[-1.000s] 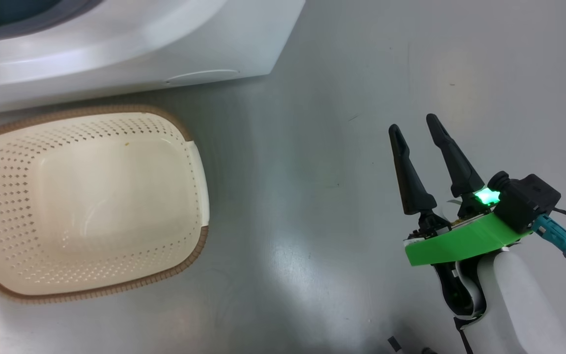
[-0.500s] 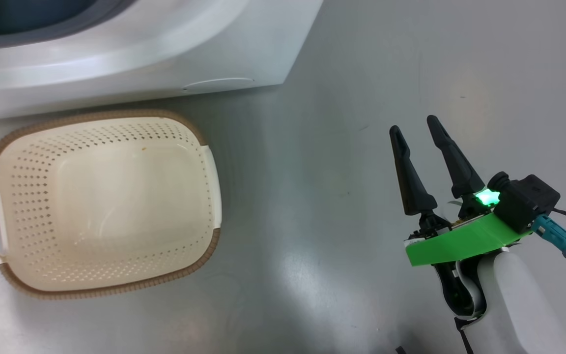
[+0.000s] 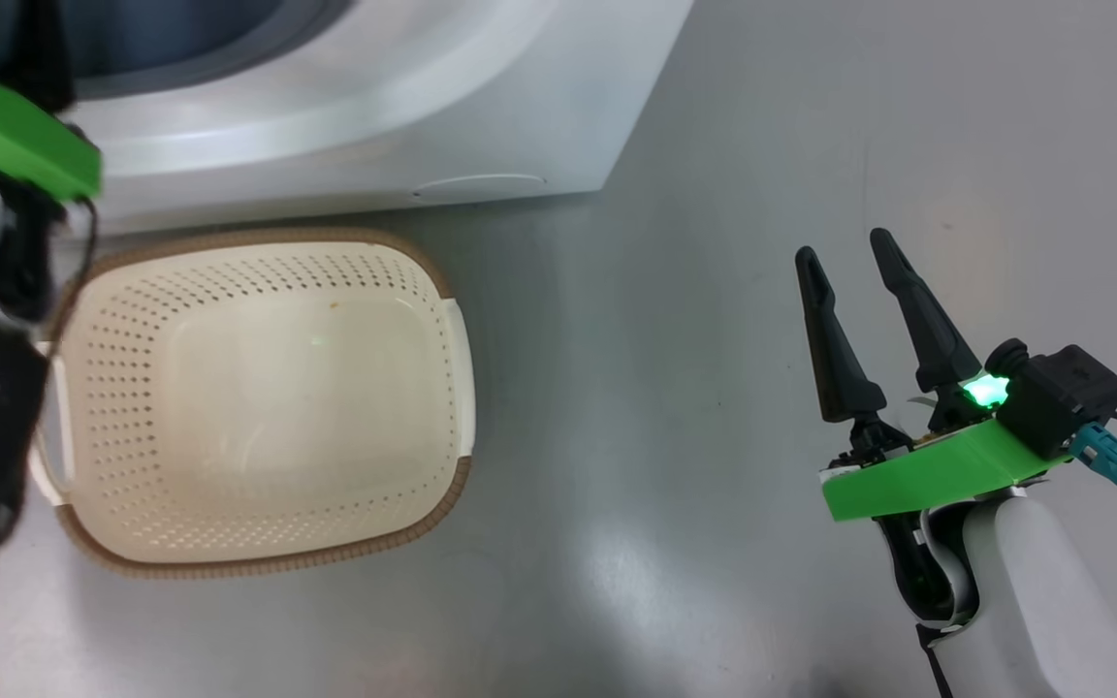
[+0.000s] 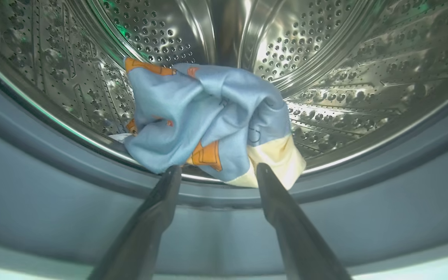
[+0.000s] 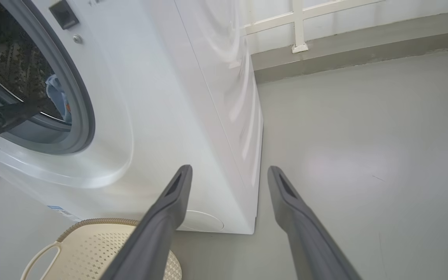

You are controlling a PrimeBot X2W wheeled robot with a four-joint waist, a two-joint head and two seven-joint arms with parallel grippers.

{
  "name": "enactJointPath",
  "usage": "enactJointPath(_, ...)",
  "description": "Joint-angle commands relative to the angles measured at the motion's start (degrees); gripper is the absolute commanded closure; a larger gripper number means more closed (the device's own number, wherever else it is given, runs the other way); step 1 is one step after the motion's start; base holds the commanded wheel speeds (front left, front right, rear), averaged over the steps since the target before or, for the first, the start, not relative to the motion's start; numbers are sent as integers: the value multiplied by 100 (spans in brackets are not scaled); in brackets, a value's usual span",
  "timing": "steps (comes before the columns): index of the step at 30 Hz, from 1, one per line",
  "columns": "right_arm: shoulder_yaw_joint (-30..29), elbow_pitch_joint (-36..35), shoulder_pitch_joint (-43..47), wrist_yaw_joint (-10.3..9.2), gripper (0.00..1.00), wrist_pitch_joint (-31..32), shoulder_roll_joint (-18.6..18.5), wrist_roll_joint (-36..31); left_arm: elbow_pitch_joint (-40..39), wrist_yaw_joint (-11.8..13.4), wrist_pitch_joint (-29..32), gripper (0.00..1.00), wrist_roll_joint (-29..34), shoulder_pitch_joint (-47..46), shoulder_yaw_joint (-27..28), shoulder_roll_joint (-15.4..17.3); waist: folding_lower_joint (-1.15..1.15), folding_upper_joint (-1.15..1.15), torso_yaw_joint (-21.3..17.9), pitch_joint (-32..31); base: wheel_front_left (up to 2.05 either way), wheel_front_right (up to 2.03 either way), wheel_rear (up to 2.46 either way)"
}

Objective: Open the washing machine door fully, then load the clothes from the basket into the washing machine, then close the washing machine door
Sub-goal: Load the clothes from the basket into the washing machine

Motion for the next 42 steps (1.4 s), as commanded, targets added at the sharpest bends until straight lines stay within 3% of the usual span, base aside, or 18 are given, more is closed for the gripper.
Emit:
enactJointPath(1, 108, -105, 209, 16, 0, -67, -7, -54, -159, -9, -19, 0, 117, 128, 198, 214, 0, 0, 75, -94, 0, 0, 0)
enactJointPath(9, 2, -57, 385, 16, 0, -67, -95, -32, -635, -9, -19, 0, 726, 1065, 1128, -211, 0, 0, 286, -430, 0, 0, 0)
enactJointPath(20, -139, 18, 730, 16, 0, -67, -232, 37, -1405, -9, -19, 0, 1618, 2386, 1884, -592, 0, 0, 463, -945, 0, 0, 0)
enactJointPath(28, -193, 75, 1083, 16, 0, -67, -364, 107, -1909, -9, -19, 0, 2125, 3379, 2166, -728, 0, 0, 526, -1444, 0, 0, 0)
enactJointPath(42, -312, 129, 1725, 16, 0, -67, -574, 254, -2478, -9, -19, 0, 2447, 4806, 2536, -849, 0, 0, 574, -2265, 0, 0, 0)
